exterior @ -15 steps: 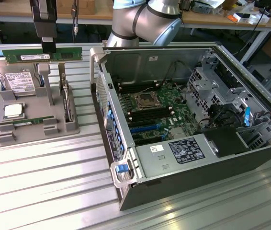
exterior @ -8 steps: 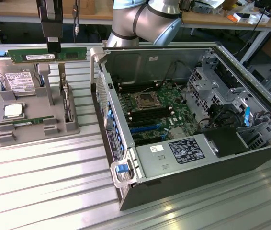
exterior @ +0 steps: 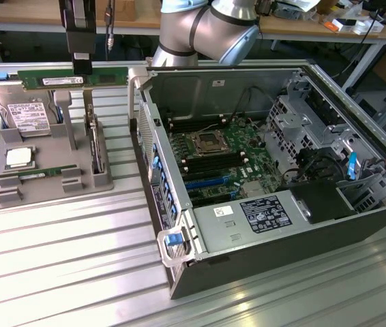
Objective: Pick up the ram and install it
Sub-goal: 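Pick up the ram and move it above insertion slot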
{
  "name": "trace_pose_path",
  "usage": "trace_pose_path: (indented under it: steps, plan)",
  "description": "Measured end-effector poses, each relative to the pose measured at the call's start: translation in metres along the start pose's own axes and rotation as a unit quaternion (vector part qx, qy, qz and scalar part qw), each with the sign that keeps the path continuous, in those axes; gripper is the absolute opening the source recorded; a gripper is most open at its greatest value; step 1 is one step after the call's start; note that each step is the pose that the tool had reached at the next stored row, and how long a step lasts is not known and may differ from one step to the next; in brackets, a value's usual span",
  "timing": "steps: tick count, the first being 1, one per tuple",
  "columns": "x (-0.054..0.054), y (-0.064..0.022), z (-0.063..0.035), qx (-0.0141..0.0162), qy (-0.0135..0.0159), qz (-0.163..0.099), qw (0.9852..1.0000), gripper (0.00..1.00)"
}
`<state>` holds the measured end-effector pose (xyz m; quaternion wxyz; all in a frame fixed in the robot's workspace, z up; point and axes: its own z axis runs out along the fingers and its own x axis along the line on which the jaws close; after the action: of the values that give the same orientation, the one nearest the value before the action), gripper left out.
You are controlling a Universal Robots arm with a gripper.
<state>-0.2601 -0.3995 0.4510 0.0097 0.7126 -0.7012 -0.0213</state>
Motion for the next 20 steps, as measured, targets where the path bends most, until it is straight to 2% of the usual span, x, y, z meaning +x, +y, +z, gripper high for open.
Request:
trace_pose_path:
  steps: [20]
  plan:
    - [0.0, -0.0194, -0.0009, 0.0, 0.0007, 0.0, 1.0, 0.12]
